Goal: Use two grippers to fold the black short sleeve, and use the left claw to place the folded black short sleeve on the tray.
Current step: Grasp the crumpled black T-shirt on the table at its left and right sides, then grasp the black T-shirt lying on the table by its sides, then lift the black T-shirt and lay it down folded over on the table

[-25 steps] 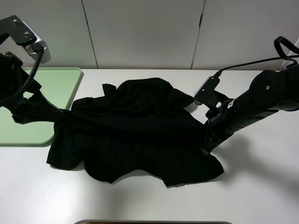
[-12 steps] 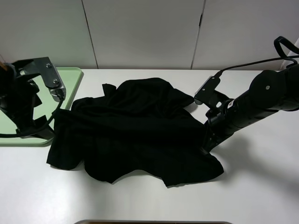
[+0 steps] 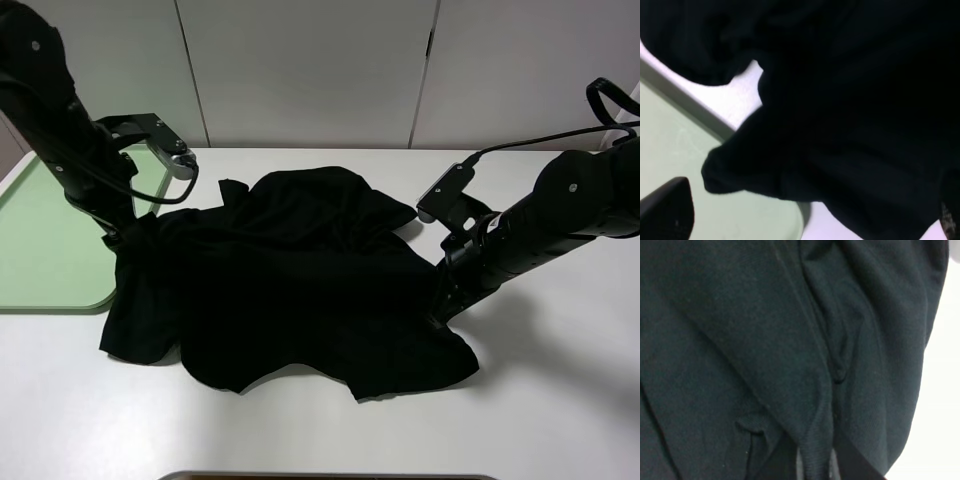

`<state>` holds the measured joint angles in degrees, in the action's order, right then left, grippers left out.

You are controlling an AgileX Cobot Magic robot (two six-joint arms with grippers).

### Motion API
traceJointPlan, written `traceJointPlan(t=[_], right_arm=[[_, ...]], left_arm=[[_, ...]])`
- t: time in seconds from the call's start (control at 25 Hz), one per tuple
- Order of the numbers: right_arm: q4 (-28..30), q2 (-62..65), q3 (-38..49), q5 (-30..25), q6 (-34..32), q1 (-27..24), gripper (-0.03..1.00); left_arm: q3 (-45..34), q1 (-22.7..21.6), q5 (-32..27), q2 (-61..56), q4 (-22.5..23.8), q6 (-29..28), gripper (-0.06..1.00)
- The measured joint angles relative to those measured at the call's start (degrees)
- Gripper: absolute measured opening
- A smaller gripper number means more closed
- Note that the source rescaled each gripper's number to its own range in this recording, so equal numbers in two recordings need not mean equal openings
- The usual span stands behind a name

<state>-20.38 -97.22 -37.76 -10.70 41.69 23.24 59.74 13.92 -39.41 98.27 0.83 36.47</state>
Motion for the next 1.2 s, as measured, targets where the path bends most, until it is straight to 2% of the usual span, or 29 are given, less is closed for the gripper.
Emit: traceJointPlan(t=[0.12, 0.2, 0.4, 0.68, 0.88, 0.96, 1.04, 1.08, 1.2], right_arm=[[-0.05, 0.0, 0.0, -0.05, 0.0, 0.0, 0.0], [-0.05, 0.0, 0.0, -0.11, 0.0, 0.0, 0.0], [-0.05, 0.0, 0.0, -0.2, 0.0, 0.0, 0.0], [-0.05, 0.0, 0.0, -0.25, -0.04, 0.0, 0.0], [-0.05, 0.0, 0.0, -0.19, -0.04, 0.0, 0.0], [-0.05, 0.0, 0.0, 0.05, -0.04, 0.0, 0.0], [-0.05, 0.0, 0.0, 0.17, -0.04, 0.0, 0.0], [-0.05, 0.0, 0.0, 0.22, -0.04, 0.0, 0.0], [-0.05, 0.0, 0.0, 0.56, -0.04, 0.0, 0.0]], left_arm=[[9.31, 0.0, -8.44, 6.53, 0.61, -0.22, 0.97], [12.93, 0.0, -11.44, 8.74, 1.18, 0.41, 0.97], [17.24, 0.0, -13.24, 12.4, 2.6, 2.89, 0.96], [17.53, 0.0, -15.02, 20.44, 3.85, 3.26, 0.96], [17.53, 0.0, -15.6, 21.8, 2.83, 4.99, 0.87], [17.6, 0.0, -16.02, 21.8, 2.76, 5.81, 0.8], [17.6, 0.0, -16.23, 21.8, 2.76, 6.25, 0.67], [17.6, 0.0, -16.77, 21.8, 2.76, 6.27, 0.47], [17.71, 0.0, -17.74, 21.8, 2.76, 6.27, 0.19]])
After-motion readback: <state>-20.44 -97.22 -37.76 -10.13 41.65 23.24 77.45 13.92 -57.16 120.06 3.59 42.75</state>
